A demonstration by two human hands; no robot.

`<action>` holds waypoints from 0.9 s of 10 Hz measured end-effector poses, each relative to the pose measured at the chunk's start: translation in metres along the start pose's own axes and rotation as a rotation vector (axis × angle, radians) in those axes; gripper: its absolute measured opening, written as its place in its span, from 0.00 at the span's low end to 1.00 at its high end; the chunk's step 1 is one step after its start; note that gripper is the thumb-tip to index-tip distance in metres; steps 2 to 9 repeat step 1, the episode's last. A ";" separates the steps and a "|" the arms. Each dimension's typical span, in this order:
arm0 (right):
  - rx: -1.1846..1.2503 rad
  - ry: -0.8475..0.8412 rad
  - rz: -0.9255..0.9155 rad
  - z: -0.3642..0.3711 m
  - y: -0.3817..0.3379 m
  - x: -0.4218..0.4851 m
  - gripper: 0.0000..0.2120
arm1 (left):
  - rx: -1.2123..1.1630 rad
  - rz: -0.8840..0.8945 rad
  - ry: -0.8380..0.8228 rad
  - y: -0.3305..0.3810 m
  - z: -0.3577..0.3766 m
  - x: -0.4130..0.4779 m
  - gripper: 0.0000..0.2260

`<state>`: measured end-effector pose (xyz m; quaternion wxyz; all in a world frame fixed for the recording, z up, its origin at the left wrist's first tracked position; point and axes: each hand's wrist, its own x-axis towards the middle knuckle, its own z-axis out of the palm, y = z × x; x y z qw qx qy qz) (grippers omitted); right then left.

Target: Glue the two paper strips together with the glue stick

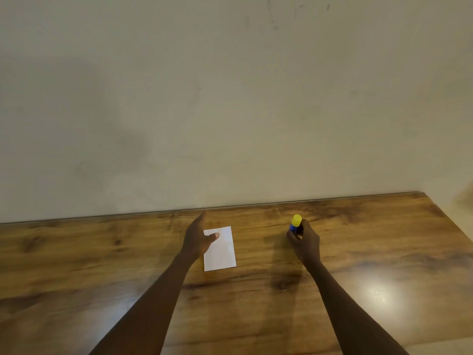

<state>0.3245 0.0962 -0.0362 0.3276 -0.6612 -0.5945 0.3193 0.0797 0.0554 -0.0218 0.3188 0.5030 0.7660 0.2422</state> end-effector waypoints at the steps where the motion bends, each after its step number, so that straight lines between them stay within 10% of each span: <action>1: 0.038 -0.003 0.025 0.001 0.004 -0.002 0.19 | 0.030 0.008 -0.040 -0.009 0.001 -0.004 0.36; 9: 0.038 -0.003 0.025 0.001 0.004 -0.002 0.19 | 0.030 0.008 -0.040 -0.009 0.001 -0.004 0.36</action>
